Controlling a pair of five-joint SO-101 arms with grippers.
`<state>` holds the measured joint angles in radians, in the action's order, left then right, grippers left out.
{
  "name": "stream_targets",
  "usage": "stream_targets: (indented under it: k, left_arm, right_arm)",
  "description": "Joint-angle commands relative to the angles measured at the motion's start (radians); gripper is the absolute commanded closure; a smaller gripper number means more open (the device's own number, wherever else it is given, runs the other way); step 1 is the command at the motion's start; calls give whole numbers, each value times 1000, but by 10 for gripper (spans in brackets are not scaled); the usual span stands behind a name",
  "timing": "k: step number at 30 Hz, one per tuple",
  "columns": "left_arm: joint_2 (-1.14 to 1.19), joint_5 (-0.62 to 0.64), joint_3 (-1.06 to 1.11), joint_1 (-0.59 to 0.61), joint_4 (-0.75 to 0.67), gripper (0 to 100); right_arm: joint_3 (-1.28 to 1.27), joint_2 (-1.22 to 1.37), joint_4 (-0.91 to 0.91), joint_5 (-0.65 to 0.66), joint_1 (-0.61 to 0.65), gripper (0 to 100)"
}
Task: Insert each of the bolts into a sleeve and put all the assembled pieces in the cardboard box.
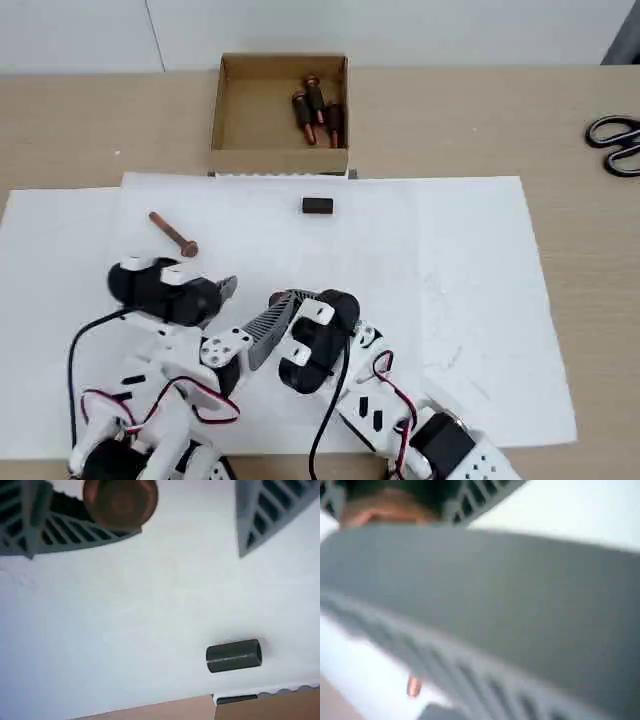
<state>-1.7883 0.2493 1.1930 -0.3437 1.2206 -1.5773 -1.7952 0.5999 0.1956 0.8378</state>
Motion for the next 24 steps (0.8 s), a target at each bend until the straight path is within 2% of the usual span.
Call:
stream_targets:
  k: [1, 6, 10, 13, 17, 20, 24]
  left_arm:
    - [3, -6, -68, 5, 21, 783]
    - [2, -5, -127, 5, -15, 998]
    - [2, -11, -125, 84, -21, 996]
    - [3, -26, -68, 226, -25, 994]
    - [3, -107, 50, 382, -32, 994]
    - [2, -129, 140, 436, -37, 994]
    - [2, -133, 214, 440, -37, 994]
  right_arm:
    - [14, -18, -7, 6, 1, 996]
    - [23, -18, -1, -26, -30, 996]
    - [52, -13, 27, -137, -125, 996]
    - [107, -13, 88, -206, -203, 996]
    - [226, 2, 140, -275, -292, 996]
    - [353, 99, 162, -278, -321, 996]
    - [580, 358, 170, -279, -332, 996]
